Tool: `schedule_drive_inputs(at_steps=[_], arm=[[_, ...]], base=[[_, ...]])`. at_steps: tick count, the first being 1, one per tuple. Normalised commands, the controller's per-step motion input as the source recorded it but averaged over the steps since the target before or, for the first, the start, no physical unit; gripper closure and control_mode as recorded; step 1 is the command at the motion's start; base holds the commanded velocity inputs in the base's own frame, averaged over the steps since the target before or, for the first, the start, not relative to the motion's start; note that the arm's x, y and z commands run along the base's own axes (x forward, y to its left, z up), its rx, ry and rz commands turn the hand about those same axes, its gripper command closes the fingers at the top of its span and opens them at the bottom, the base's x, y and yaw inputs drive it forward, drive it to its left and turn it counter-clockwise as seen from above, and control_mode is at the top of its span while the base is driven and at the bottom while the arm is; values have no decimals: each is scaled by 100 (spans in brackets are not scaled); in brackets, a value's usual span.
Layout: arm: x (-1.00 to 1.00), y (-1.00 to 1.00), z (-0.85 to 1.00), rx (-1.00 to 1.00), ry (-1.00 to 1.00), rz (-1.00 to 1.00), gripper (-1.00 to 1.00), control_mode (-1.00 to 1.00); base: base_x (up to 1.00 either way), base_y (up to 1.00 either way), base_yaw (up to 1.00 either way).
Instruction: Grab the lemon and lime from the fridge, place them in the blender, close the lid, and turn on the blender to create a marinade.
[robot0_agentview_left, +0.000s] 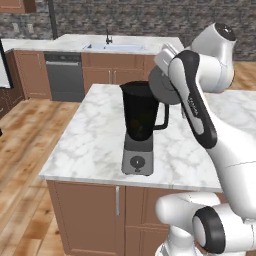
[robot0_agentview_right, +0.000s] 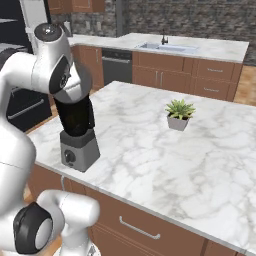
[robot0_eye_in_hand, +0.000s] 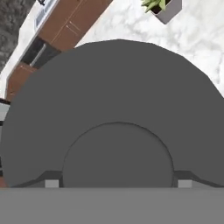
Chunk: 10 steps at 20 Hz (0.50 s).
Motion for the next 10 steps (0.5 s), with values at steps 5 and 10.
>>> schedule_drive_inputs(at_steps=[5, 10], arm=[[0, 19, 0, 33, -3, -19, 100, -100], [0, 30, 8, 28, 12, -15, 100, -100]], base=[[0, 0, 0], [0, 0, 0]])
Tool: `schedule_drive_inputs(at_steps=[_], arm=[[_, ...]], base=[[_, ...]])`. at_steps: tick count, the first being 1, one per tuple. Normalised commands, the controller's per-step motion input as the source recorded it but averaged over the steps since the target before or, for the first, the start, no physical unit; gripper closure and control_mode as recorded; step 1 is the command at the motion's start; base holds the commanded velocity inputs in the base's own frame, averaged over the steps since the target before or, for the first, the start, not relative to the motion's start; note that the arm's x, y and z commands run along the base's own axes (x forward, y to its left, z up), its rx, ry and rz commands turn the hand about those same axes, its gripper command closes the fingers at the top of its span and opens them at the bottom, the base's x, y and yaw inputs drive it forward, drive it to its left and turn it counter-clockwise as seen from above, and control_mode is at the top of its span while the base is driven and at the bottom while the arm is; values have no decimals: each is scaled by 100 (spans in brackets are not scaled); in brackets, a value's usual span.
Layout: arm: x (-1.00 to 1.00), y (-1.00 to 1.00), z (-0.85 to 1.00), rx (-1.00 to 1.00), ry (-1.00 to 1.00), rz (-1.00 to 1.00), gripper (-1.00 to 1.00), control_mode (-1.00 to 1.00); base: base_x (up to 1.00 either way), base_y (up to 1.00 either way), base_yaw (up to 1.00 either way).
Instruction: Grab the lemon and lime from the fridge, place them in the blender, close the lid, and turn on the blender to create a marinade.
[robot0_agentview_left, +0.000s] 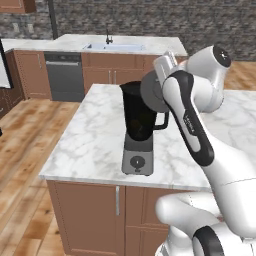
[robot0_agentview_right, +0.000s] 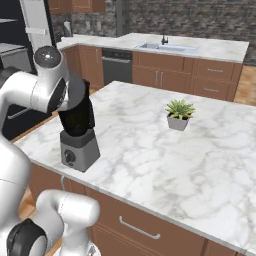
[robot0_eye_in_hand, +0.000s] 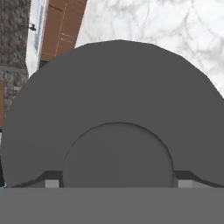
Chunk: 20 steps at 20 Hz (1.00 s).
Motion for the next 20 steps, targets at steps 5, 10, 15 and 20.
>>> schedule_drive_inputs(at_steps=[5, 10, 15, 20], arm=[[7, 25, 35, 16, 25, -7, 100, -100], [6, 8, 37, 18, 26, -4, 100, -100], [12, 0, 9, 22, 16, -9, 100, -100], [33, 2, 0, 3, 15, -14, 100, -100]], base=[[0, 0, 0], [0, 0, 0], [0, 0, 0], [0, 0, 0]])
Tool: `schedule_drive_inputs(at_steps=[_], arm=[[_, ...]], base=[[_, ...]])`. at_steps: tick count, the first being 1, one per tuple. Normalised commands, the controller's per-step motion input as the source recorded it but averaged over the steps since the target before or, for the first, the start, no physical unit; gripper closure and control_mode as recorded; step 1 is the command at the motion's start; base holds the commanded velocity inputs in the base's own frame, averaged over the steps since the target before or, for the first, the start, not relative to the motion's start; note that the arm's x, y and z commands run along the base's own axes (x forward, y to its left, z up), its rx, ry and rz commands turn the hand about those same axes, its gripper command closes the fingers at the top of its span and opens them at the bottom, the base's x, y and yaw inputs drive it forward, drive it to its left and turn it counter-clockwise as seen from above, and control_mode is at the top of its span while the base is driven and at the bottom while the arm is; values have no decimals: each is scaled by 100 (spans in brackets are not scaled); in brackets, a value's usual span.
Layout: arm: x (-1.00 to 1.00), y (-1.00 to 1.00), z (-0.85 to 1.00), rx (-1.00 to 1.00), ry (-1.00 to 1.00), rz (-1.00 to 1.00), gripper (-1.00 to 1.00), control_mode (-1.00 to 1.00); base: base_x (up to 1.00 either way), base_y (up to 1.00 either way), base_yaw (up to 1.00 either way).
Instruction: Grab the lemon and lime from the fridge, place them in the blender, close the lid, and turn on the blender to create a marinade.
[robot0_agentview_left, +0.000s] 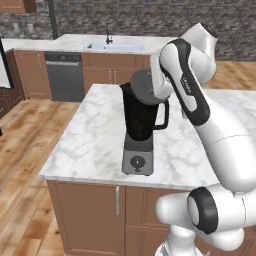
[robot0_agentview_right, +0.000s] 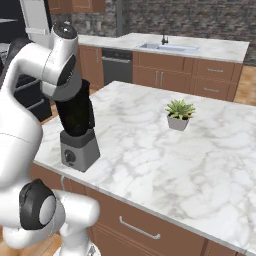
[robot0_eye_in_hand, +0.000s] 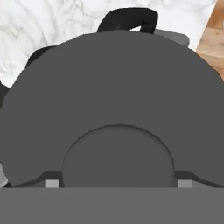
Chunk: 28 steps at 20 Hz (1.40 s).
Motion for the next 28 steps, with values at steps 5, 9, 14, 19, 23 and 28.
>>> schedule_drive_inputs(at_steps=[5, 9, 14, 19, 23, 28], arm=[[32, 4, 0, -4, 13, -13, 100, -100], [30, 1, 0, -1, 10, -11, 100, -100], [23, 0, 7, 0, 7, -9, 100, -100], [30, 0, 9, 0, 3, -9, 100, -100], [35, 0, 0, 0, 0, -7, 100, -100], [34, 0, -1, 0, 0, -5, 100, -100]], base=[[0, 0, 0], [0, 0, 0], [0, 0, 0], [0, 0, 0], [0, 0, 0], [0, 0, 0]])
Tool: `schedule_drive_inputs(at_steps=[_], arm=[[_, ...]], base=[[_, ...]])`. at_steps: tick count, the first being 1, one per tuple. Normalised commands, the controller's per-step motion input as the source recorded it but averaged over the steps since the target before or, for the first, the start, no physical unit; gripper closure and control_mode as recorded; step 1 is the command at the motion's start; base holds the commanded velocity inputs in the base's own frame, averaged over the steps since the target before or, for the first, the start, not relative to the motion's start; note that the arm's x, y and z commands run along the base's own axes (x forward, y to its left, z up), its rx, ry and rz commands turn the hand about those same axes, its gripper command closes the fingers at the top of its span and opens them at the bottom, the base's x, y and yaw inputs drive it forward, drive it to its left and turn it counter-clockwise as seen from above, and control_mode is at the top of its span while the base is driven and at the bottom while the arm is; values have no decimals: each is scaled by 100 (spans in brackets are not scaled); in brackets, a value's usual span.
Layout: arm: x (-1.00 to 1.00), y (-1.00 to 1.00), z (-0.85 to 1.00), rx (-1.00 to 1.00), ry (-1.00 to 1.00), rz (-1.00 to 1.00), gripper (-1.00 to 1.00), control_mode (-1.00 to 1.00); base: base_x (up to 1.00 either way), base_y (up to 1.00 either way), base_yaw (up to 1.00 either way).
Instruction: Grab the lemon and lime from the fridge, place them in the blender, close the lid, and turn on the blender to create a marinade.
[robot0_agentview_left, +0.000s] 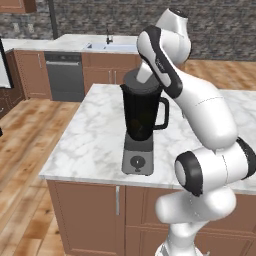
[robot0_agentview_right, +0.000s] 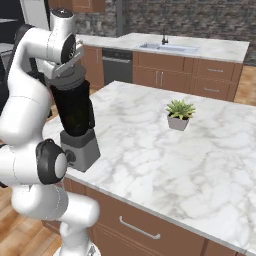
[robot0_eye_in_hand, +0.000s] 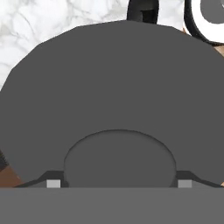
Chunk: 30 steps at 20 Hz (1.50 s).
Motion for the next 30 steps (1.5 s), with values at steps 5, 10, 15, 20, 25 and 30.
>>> schedule_drive_inputs(at_steps=[5, 10, 15, 20, 25, 30], arm=[[34, 0, -16, 4, 0, -2, 100, -100], [30, 4, -10, 9, 0, -3, 100, -100], [23, 13, 0, 9, 2, -7, 100, -100], [0, 10, -3, 5, 14, -10, 100, -100], [-6, 0, -6, 2, 18, -12, 100, -100], [-39, 0, 0, 1, 21, -14, 100, -100]], base=[[0, 0, 0], [0, 0, 0], [0, 0, 0], [0, 0, 0], [0, 0, 0], [0, 0, 0]])
